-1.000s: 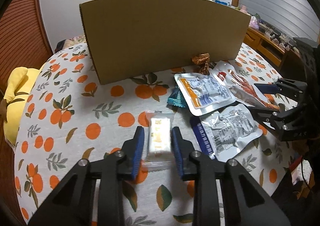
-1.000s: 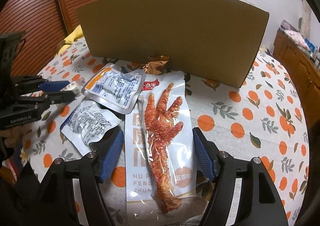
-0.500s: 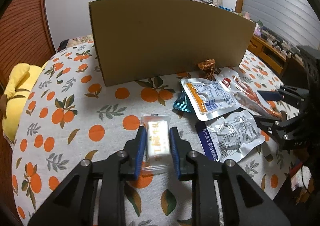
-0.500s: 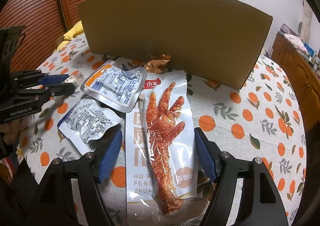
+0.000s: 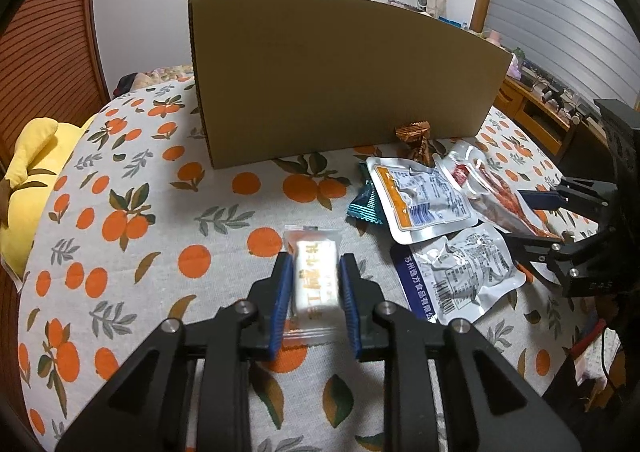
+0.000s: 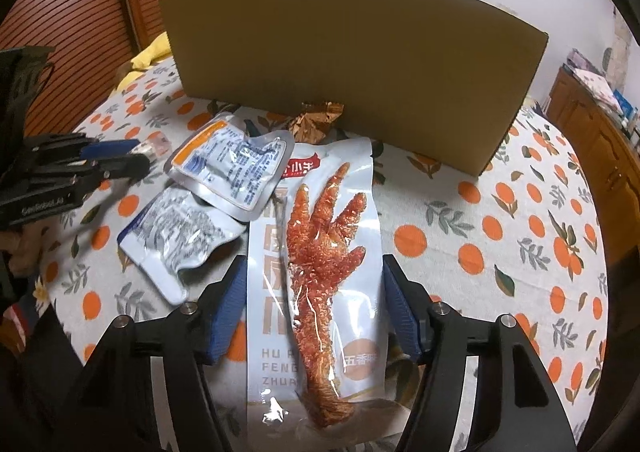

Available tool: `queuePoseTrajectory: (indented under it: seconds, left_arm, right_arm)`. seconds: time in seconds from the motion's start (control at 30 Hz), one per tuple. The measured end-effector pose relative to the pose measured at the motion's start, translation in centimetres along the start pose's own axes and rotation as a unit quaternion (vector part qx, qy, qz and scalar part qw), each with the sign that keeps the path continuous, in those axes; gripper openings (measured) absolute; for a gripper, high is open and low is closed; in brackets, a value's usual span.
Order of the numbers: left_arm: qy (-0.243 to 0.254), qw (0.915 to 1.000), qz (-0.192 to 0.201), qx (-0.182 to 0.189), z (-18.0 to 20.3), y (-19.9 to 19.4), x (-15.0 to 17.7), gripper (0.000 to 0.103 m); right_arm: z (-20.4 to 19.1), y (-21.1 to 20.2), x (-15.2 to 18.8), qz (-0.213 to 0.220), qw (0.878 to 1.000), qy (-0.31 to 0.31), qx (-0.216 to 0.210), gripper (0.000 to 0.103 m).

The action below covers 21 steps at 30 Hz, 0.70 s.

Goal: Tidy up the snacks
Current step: 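Grasp the small white snack bar with left tool while right tool grasps the chicken-feet pouch, then lift the snack bar and chicken-feet pouch over the box with both tools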

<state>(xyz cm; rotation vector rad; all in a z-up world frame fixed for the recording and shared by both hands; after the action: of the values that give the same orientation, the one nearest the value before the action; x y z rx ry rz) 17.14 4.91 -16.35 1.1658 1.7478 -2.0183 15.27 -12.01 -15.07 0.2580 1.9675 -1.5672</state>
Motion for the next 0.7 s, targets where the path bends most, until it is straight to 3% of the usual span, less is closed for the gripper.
queuePoseTrajectory:
  seconds: [0.33, 0.7]
  left_arm:
    - [-0.004, 1.0000, -0.001, 0.002, -0.2, -0.1, 0.0, 0.022]
    - [-0.004, 1.0000, 0.000, 0.003, -0.1, -0.4, -0.1, 0.020]
  right_arm:
    - [2.6, -1.6, 0.8, 0.013, 0.999, 0.031, 0.012, 0.063]
    - [2.7, -2.7, 0.5, 0.030, 0.999, 0.035, 0.010, 0.058]
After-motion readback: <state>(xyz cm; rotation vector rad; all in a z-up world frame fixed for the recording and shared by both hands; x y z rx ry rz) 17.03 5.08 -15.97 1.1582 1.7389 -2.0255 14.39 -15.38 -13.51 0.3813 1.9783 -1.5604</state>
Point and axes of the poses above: each gripper's, at about its wrist camera, not at the fingertips, and y roughly the way its jaws point, z to its right, x to its underside, the point moved 6 cm from there along y, roughly the way its jaws point, and after that the axes turned 12 degrees about y, right-handed, at the moved point
